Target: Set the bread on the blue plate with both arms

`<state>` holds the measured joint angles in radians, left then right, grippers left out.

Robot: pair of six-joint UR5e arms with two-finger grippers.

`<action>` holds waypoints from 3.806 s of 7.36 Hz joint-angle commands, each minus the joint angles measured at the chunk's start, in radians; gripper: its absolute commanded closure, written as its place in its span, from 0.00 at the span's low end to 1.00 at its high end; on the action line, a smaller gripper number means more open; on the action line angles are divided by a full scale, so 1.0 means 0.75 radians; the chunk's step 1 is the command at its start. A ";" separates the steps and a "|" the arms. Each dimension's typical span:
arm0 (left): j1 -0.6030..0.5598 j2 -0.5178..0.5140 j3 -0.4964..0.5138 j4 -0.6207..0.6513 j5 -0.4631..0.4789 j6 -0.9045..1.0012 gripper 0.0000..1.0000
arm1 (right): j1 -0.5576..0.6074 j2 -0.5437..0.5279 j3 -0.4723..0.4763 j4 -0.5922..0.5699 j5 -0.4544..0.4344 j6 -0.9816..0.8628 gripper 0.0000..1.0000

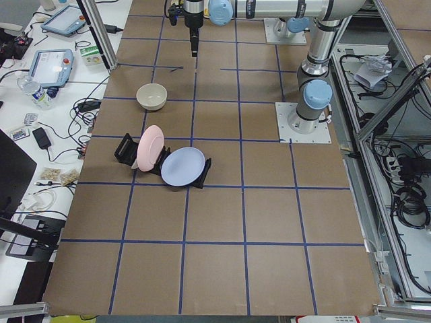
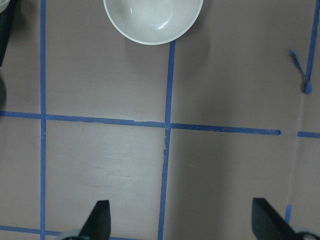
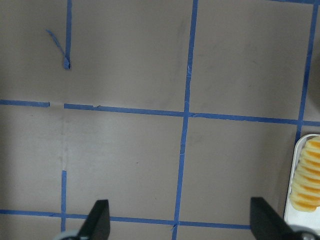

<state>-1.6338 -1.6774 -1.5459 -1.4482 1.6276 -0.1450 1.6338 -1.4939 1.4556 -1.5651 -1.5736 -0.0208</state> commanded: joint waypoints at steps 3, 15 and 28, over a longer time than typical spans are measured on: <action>0.000 0.001 -0.003 -0.002 0.004 0.005 0.00 | 0.000 -0.006 0.006 0.009 0.016 -0.017 0.00; 0.361 0.036 -0.027 0.135 0.119 -0.013 0.00 | -0.582 0.069 0.469 -0.390 -0.121 -0.207 0.00; 1.066 -0.395 -0.115 0.410 0.072 0.068 0.00 | -0.784 0.302 0.751 -0.795 -0.119 -0.328 0.01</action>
<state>-0.8453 -1.9354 -1.6265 -1.2462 1.6877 -0.1011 1.0470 -1.2731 2.0168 -2.1642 -1.6652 -0.2638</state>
